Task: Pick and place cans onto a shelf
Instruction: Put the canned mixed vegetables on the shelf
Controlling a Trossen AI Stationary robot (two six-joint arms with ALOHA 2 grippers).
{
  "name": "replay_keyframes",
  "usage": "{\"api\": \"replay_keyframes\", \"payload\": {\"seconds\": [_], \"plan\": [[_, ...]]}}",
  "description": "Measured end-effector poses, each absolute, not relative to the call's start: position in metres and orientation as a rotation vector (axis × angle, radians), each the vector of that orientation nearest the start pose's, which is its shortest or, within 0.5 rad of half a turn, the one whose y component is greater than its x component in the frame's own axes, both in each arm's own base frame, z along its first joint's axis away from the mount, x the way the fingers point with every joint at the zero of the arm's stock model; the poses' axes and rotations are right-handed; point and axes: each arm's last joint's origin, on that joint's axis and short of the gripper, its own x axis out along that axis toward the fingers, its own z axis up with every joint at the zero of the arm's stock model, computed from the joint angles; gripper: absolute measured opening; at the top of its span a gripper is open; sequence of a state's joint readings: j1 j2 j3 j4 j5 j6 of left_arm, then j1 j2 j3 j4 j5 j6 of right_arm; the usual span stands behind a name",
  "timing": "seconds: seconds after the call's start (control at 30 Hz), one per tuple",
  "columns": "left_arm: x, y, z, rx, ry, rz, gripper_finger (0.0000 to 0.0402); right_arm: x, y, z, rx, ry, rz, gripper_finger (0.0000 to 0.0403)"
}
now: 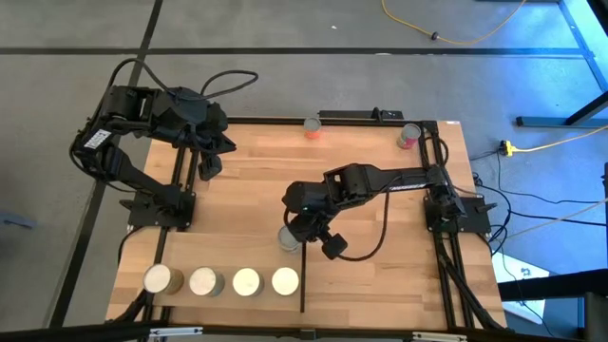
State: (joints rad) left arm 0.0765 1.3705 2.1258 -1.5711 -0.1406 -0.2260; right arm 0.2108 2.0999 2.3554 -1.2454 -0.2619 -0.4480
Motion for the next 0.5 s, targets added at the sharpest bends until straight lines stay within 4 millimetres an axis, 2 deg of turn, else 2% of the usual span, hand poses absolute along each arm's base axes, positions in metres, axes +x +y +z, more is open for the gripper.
{"api": "replay_keyframes", "payload": {"seconds": [0.13,0.37,0.5], "plan": [[0.170,0.017,0.504,-0.186,0.790,0.296,0.0027,0.417,0.092,0.375,-0.413,0.871,0.566,0.0006],[0.170,0.017,0.504,-0.186,0.790,0.296,0.0027,0.424,0.064,0.372,-0.335,0.915,0.404,0.0004],[0.170,0.017,0.504,-0.186,0.790,0.296,0.0027,0.425,0.051,0.370,-0.308,0.935,0.372,0.0002]]}}
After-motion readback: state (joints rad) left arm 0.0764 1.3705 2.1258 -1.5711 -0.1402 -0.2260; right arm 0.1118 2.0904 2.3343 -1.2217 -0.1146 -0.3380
